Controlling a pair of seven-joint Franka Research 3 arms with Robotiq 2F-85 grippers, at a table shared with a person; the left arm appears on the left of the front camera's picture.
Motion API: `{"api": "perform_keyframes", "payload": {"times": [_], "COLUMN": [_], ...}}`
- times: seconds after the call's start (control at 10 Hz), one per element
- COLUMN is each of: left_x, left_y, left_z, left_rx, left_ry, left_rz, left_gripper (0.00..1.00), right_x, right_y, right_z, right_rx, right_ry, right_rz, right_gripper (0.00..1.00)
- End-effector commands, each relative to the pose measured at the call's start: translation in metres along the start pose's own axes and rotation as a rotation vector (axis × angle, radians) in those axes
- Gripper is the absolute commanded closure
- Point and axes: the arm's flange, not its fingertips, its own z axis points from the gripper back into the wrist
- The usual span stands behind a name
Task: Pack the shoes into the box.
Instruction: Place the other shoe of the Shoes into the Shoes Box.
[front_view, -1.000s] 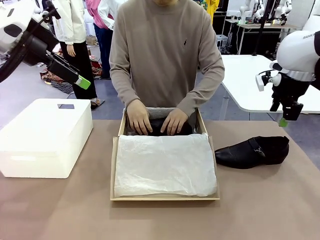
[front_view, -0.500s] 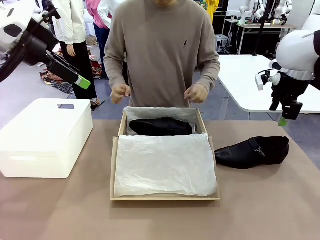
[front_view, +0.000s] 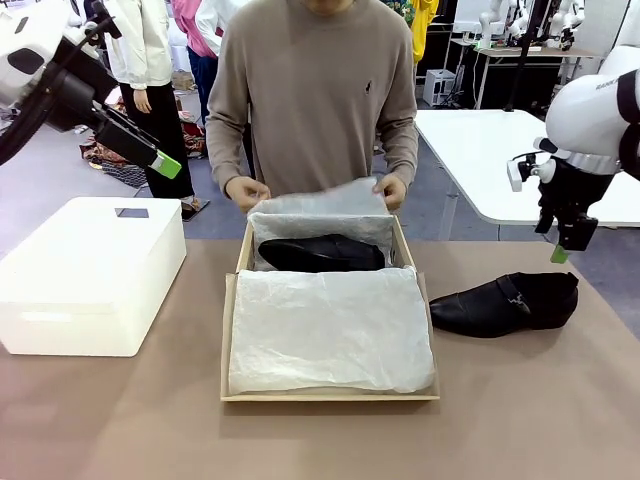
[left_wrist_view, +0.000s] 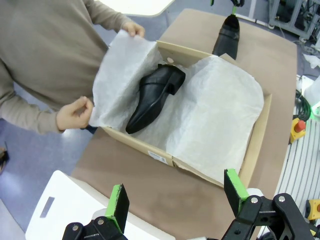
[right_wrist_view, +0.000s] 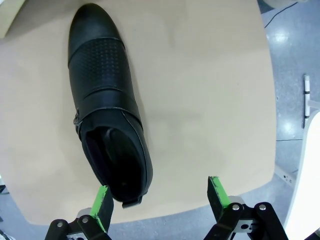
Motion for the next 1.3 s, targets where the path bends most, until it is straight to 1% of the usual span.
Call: {"api": "perform_keyframes", "payload": {"times": [0.0, 0.2, 0.6, 1.2], "left_x": [0.000, 0.000, 0.000, 0.000], "left_y": [0.000, 0.000, 0.000, 0.000], "left_z": [0.000, 0.000, 0.000, 0.000], "left_rx": [-0.016, -0.016, -0.016, -0.016], "left_ry": [-0.011, -0.011, -0.011, -0.011], "left_rz": [-0.002, -0.002, -0.002, -0.002], "left_gripper": [0.00, 0.00, 0.00, 0.00], "right_x": [-0.007, -0.011, -0.016, -0.014], "right_y": [0.000, 0.000, 0.006, 0.010], "right_z": [-0.015, -0.028, -0.043, -0.063], "right_rx": [-0.014, -0.005, 0.039, 0.021], "right_ry": [-0.039, -0.053, -0.066, -0.096], "right_rz": [0.001, 0.025, 0.026, 0.072], "right_gripper": [0.00, 0.00, 0.00, 0.00]}}
